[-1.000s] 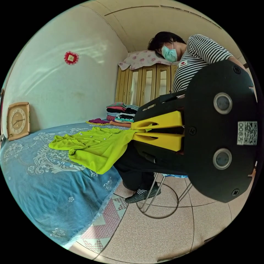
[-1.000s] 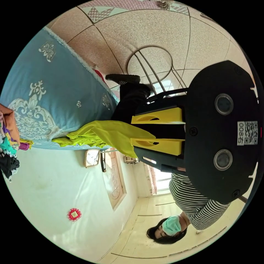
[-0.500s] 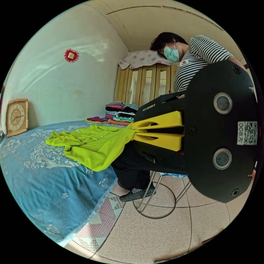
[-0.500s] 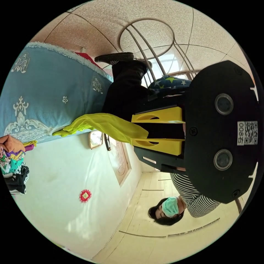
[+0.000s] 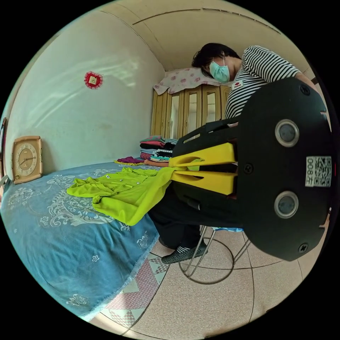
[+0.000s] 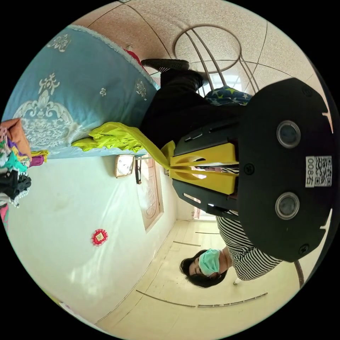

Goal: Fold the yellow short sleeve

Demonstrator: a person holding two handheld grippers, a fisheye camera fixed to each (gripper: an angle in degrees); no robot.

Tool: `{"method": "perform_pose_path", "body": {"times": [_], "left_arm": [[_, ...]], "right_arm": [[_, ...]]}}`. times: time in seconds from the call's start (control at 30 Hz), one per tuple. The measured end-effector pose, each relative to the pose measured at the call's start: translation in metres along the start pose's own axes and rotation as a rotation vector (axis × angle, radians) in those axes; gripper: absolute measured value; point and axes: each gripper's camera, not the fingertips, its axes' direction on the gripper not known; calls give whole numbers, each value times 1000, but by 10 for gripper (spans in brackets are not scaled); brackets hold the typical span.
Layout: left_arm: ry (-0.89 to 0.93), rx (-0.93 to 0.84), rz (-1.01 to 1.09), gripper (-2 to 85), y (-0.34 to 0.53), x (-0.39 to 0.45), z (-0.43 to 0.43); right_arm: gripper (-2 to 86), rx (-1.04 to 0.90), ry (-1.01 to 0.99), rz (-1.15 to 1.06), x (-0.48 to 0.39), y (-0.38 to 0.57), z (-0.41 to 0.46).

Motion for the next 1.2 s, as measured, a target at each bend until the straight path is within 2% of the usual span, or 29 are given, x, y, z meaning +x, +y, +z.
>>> {"method": "perform_pose_path", "body": {"times": [0.27, 0.6, 0.87, 1.2], "left_arm": [[57, 4, 122, 20, -65, -1, 39], [87, 25, 163, 17, -157, -34, 83], [44, 29, 226, 19, -288, -56, 142], [-34, 52, 191, 20, -451, -117, 232]], "right_arm": [[6, -25, 103, -152, -69, -82, 23], [5, -53, 156, -226, -117, -203, 70], [5, -100, 241, -235, -150, -349, 133], [6, -125, 326, -144, -146, -530, 208]]}}
